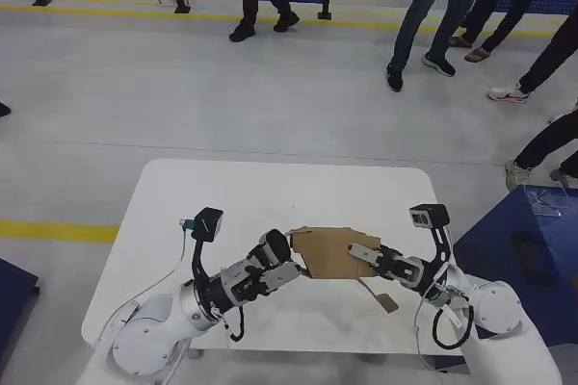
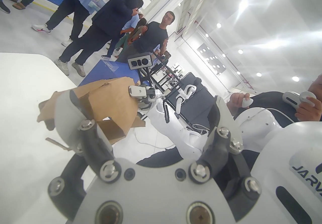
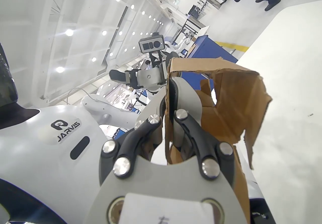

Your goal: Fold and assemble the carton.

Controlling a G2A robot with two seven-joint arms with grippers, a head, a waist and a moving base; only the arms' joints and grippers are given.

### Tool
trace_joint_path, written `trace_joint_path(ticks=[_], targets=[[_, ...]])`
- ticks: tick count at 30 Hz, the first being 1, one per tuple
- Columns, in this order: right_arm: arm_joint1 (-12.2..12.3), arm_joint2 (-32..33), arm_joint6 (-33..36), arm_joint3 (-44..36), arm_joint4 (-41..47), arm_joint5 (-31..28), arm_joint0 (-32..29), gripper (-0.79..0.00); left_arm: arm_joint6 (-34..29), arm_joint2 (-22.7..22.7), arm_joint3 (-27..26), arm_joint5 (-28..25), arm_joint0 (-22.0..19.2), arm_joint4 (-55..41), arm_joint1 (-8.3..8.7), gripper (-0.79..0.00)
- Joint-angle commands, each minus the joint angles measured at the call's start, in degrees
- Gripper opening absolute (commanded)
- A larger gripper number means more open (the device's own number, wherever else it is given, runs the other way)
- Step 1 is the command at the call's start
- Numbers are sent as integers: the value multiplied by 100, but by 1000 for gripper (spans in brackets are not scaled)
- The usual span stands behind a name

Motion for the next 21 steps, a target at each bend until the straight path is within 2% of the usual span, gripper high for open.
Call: trace_joint_path(ticks=[1,8,21], targets=[[3,-4,-5,14,44,15,3,-785,13,24,-5,15,7,22,-1,0],[11,-76,25,11,32,31,-1,-785,-63,211,-33,16,-8,2,-14,0],[23,-246,29,16,-115,54,-62,-785,158,460,-173,-389,-7,269,-47,0]])
